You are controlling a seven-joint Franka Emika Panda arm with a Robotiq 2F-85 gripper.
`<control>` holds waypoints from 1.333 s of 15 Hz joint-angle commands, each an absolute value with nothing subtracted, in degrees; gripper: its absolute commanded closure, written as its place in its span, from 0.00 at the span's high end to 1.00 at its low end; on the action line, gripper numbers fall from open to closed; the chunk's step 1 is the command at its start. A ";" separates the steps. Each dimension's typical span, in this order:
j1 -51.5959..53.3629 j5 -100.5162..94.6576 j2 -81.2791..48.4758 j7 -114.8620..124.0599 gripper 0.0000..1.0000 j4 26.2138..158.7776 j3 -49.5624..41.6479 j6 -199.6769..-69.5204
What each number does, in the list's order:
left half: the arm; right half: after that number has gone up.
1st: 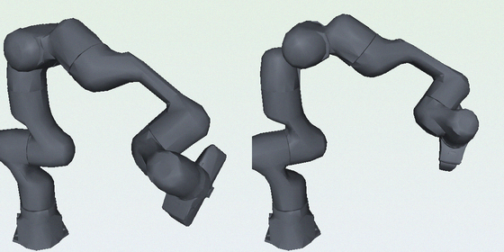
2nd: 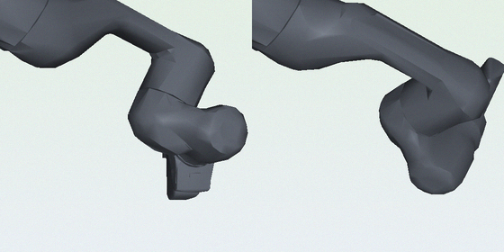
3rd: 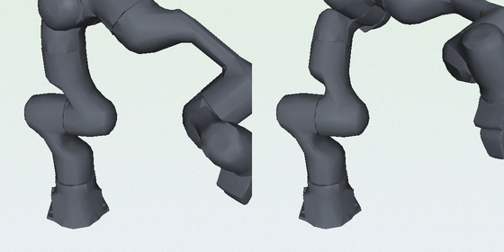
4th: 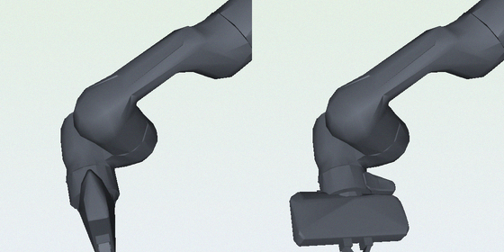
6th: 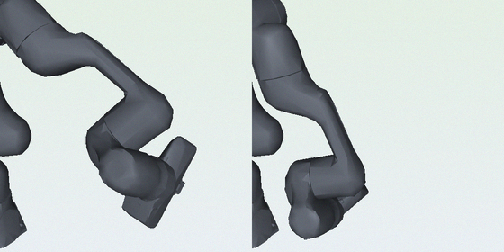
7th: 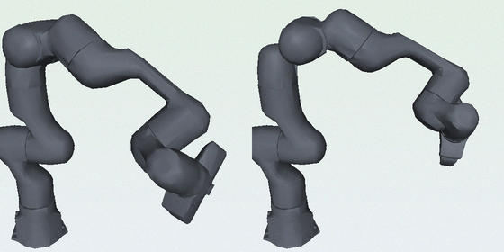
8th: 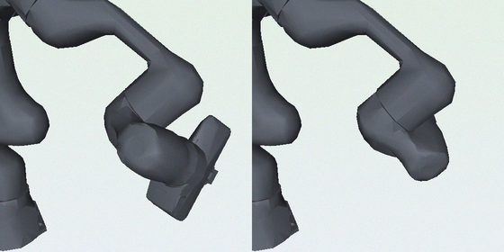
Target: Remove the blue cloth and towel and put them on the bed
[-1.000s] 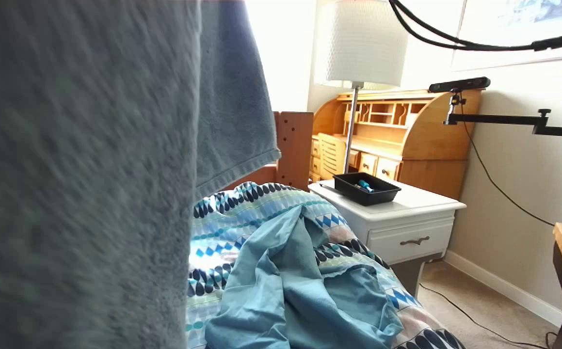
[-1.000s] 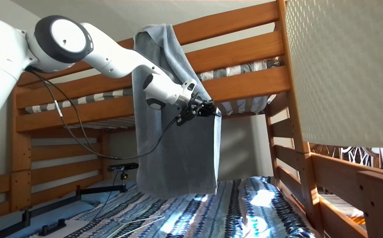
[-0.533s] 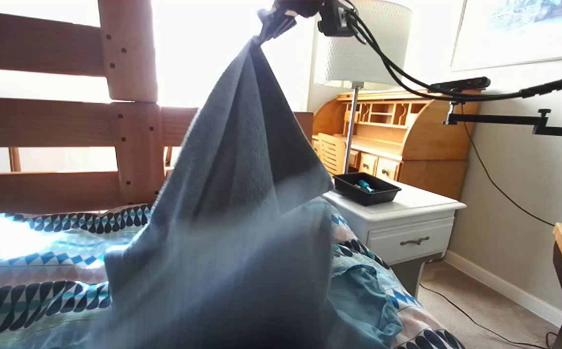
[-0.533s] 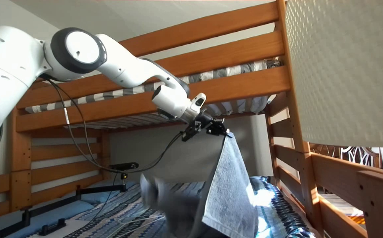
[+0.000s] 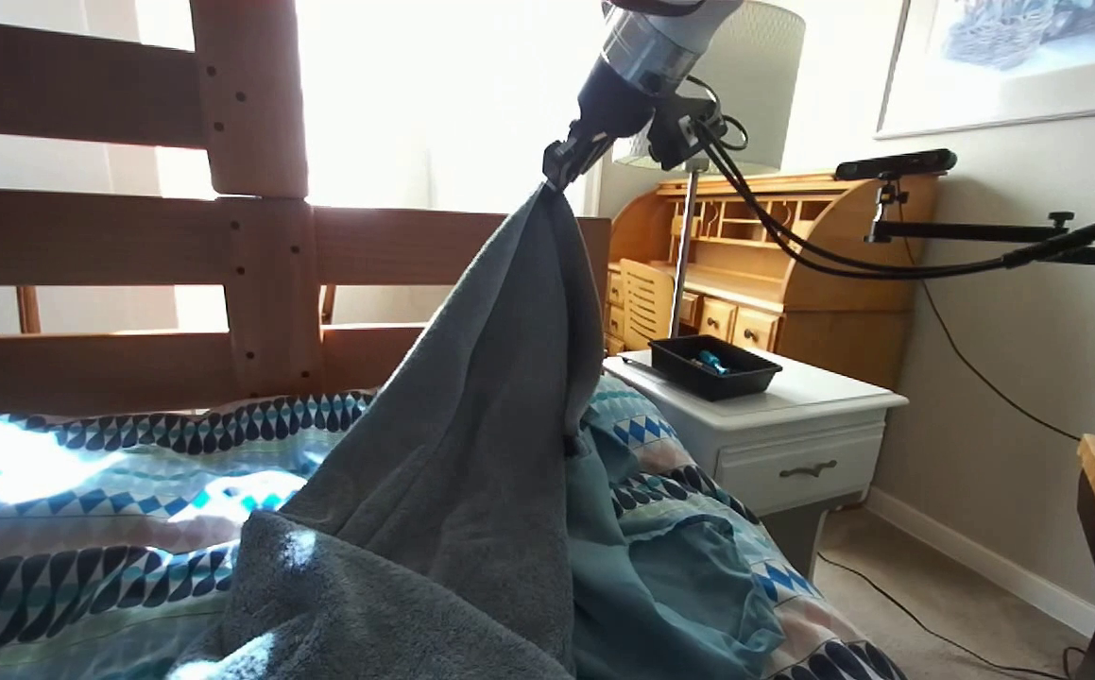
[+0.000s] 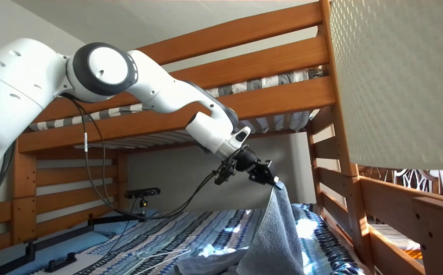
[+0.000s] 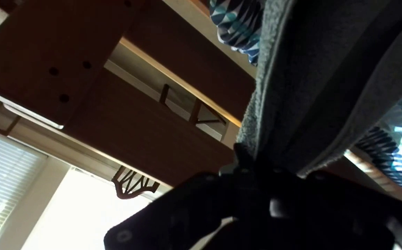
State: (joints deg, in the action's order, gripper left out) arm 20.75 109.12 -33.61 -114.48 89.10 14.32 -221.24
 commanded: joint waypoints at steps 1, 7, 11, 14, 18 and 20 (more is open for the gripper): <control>18.83 113.86 -36.07 -121.32 0.01 87.24 17.03 -223.04; 16.01 119.57 -40.03 -128.57 0.01 88.88 20.62 -222.66; 14.65 120.37 -43.19 -130.66 0.01 89.38 20.68 -222.96; 13.63 120.55 -45.39 -132.11 0.01 89.18 20.87 -223.28; 11.97 120.94 -47.19 -134.67 0.30 88.79 22.21 -223.12; 11.25 121.21 -46.83 -135.69 0.44 88.71 23.48 -223.35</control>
State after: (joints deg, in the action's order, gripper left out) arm 13.00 118.87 -46.76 -131.68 89.83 20.97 -221.99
